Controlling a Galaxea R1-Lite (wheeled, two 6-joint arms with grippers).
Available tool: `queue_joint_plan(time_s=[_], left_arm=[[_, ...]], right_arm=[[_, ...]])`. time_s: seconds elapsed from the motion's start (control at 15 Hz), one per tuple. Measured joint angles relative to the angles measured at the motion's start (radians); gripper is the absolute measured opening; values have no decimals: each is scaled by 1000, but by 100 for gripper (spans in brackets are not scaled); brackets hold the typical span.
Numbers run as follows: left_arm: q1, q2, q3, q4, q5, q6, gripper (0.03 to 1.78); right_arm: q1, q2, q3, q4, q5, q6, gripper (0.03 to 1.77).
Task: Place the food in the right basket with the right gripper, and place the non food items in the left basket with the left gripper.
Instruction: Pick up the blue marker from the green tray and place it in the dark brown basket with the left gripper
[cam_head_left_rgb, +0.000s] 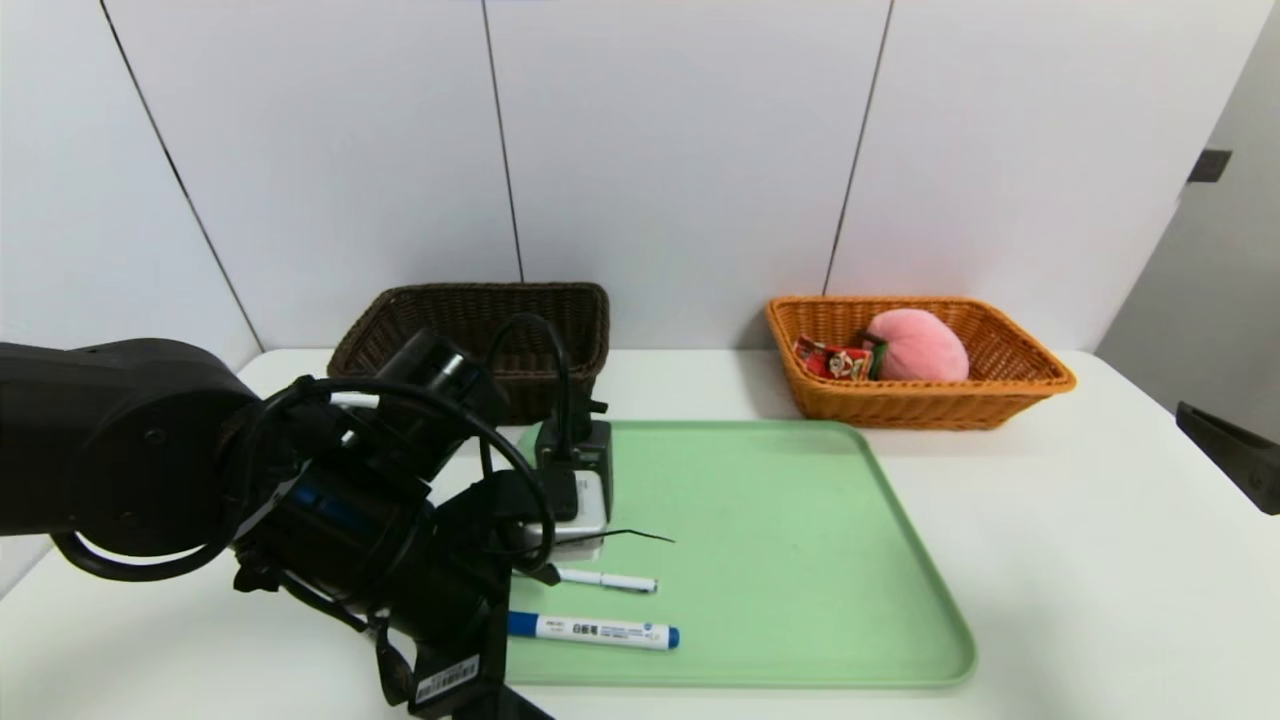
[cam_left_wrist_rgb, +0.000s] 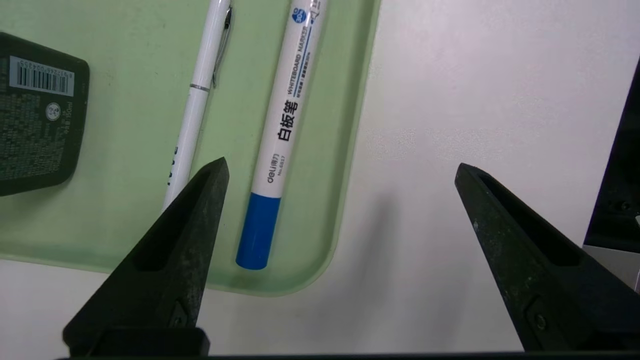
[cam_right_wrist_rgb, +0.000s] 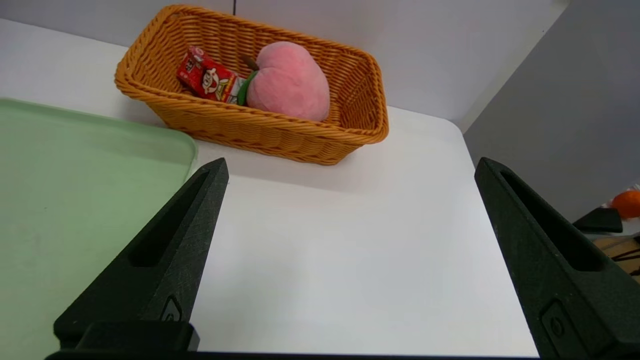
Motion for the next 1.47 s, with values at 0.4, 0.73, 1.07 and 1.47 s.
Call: queue_joint_plan(time_s=[0.4, 0.73, 1.07, 1.47], left_arm=[[1, 86, -58, -10, 11, -1, 166], [1, 120, -94, -1, 11, -1, 168], [4, 107, -119, 1, 21, -3, 169], [3, 90, -113, 5, 26, -1, 169]], right_arm=[[1, -1, 7, 3, 3, 50, 170], [1, -1, 6, 1, 25, 51, 170], [1, -6, 11, 9, 36, 51, 170], [1, -25, 27, 11, 39, 50, 170]])
